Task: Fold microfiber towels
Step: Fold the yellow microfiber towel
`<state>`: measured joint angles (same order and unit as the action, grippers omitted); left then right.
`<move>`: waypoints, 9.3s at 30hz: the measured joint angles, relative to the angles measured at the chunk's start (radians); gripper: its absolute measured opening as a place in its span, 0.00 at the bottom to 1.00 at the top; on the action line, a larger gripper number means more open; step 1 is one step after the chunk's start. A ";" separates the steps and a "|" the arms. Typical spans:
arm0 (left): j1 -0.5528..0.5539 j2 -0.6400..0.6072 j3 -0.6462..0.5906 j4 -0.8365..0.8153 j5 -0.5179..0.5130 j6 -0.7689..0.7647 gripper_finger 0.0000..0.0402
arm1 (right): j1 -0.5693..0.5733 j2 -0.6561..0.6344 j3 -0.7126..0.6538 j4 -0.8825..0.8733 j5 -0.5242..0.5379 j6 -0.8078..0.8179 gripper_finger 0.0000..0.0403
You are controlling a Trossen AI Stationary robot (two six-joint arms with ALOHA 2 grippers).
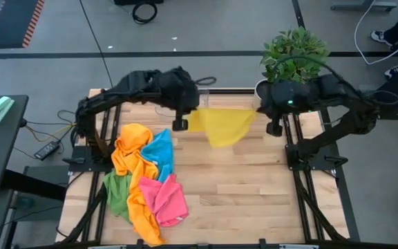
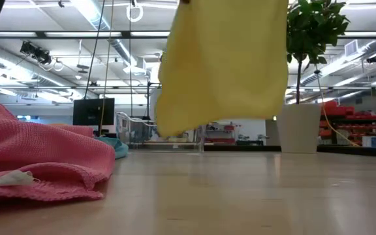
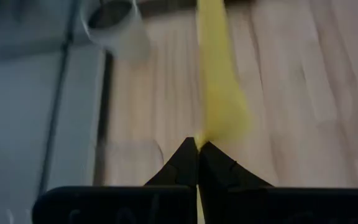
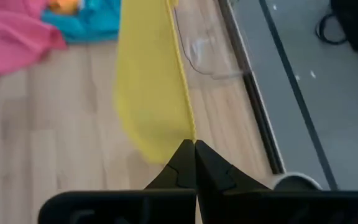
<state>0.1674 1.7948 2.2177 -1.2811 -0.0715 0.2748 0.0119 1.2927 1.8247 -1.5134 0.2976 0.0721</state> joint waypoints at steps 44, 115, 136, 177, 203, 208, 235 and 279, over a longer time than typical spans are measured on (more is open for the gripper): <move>-0.662 0.105 -0.787 0.607 0.076 -0.123 0.43 | 0.833 0.009 -1.107 0.876 -0.283 1.206 0.02; -0.711 0.129 -0.939 0.801 -0.197 -0.078 0.05 | 0.752 -0.002 -1.105 0.920 -0.330 1.201 0.01; -0.506 0.017 -0.949 0.597 -0.179 -0.664 0.02 | 0.483 -0.006 -1.058 0.625 -0.130 1.184 0.00; -0.129 0.027 -0.949 0.389 -0.306 -0.589 0.41 | 0.141 -0.029 -1.175 0.552 -0.078 1.017 0.28; -0.074 -0.083 -1.417 1.393 0.140 -0.644 0.01 | 0.404 -0.114 -1.393 0.950 -0.056 1.508 0.01; -0.050 -0.014 -1.326 1.218 0.078 -0.687 0.01 | 0.404 -0.124 -1.444 0.967 -0.049 1.461 0.01; -0.225 -0.049 -0.888 0.839 -0.145 -1.009 0.01 | 0.394 -0.447 -1.359 0.857 -0.045 0.888 0.00; -0.391 0.166 -0.893 0.520 -0.056 -1.054 0.04 | 0.656 -0.223 -1.428 1.002 -0.212 1.281 0.00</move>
<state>-0.2237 1.9609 1.3243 -0.7616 -0.1280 -0.7788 0.6682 1.0700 0.3971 -0.5109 0.0853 1.3527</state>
